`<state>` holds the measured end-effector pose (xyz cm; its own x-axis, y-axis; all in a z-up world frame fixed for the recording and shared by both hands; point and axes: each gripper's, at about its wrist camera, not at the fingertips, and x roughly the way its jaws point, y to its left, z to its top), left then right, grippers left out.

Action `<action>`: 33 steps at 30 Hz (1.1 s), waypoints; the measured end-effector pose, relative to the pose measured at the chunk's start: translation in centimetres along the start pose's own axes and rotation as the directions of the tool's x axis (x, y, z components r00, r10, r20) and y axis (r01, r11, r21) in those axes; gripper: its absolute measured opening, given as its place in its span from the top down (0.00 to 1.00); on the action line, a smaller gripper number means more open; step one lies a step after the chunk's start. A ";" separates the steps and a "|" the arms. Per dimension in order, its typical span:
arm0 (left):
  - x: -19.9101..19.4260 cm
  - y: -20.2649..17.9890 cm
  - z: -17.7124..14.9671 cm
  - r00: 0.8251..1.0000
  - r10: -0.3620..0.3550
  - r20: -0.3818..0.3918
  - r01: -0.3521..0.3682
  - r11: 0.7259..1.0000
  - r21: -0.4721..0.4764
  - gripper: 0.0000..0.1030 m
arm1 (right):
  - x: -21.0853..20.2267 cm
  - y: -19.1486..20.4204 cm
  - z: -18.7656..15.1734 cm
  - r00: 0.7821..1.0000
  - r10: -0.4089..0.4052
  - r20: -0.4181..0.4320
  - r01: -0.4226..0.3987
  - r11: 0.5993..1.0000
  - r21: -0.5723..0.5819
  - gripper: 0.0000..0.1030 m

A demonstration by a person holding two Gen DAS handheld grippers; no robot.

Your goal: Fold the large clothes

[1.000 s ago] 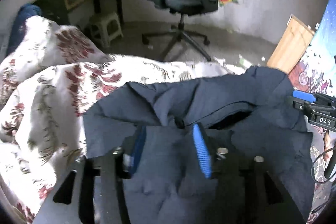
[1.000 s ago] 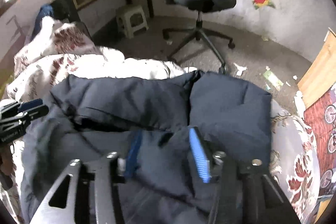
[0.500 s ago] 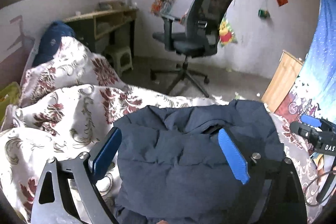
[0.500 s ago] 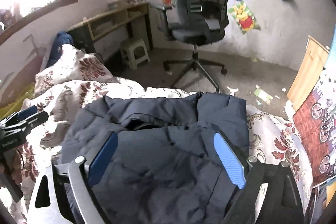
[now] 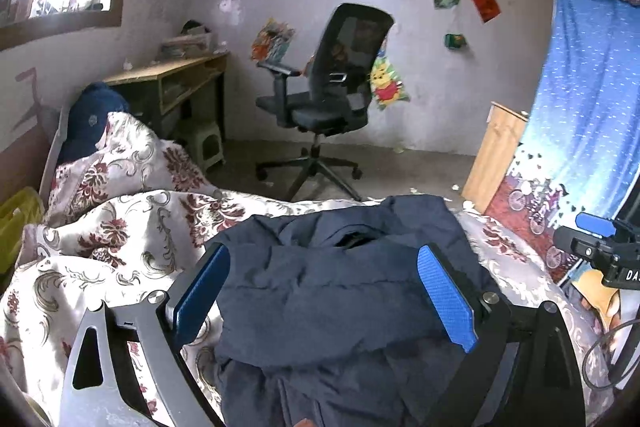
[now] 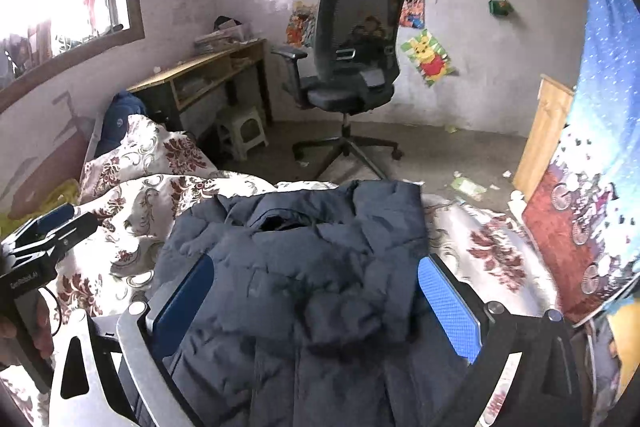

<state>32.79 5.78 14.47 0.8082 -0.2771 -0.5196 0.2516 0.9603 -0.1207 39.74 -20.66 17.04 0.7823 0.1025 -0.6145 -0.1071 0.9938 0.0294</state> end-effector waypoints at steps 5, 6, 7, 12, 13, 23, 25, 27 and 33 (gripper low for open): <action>-1.3 -1.5 -1.7 0.999 -0.029 -0.027 0.029 0.999 0.031 0.08 | -2.5 0.3 -1.8 1.000 -0.009 0.028 0.009 1.000 -0.002 0.00; -1.6 -1.8 -2.2 0.999 -0.029 -0.032 0.031 0.999 0.035 0.08 | -2.8 0.2 -2.2 0.999 -0.005 0.032 0.005 1.000 -0.004 0.00; -1.8 -2.1 -2.7 0.999 -0.026 -0.035 0.027 0.999 0.037 0.08 | -3.2 0.1 -2.7 0.999 0.001 0.041 -0.001 1.000 -0.005 0.00; -2.7 -3.1 -5.4 0.998 -0.007 -0.060 0.011 0.998 0.066 0.08 | -4.4 -0.3 -5.2 0.997 0.024 0.071 -0.022 0.999 -0.030 0.00; -2.9 -3.5 -6.1 0.998 -0.001 -0.070 0.005 0.998 0.069 0.08 | -4.7 -0.4 -5.7 0.997 0.025 0.075 -0.022 0.999 -0.046 0.00; -4.4 -4.2 -10.2 0.996 0.036 -0.087 -0.034 0.999 0.025 0.08 | -6.3 -0.8 -10.3 0.994 0.072 0.086 -0.059 0.988 -0.144 0.00; -4.7 -4.4 -11.1 0.995 0.041 -0.095 -0.040 0.999 0.011 0.08 | -6.6 -0.9 -11.2 0.993 0.083 0.086 -0.067 0.983 -0.171 0.00; -4.8 -4.5 -11.7 0.993 0.052 -0.109 -0.051 0.999 0.010 0.08 | -6.8 -0.9 -12.0 0.992 0.096 0.083 -0.078 0.978 -0.192 0.00; -4.8 -5.4 -14.2 0.984 0.096 -0.150 -0.091 0.995 0.040 0.08 | -6.5 -1.4 -14.4 0.991 0.128 0.043 -0.115 0.966 -0.234 0.00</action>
<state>20.01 2.40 5.60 0.7394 -0.1756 -0.6499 0.1980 0.9794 -0.0394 25.97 -23.29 9.67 0.7878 0.2305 -0.5711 -0.3365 0.9378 -0.0856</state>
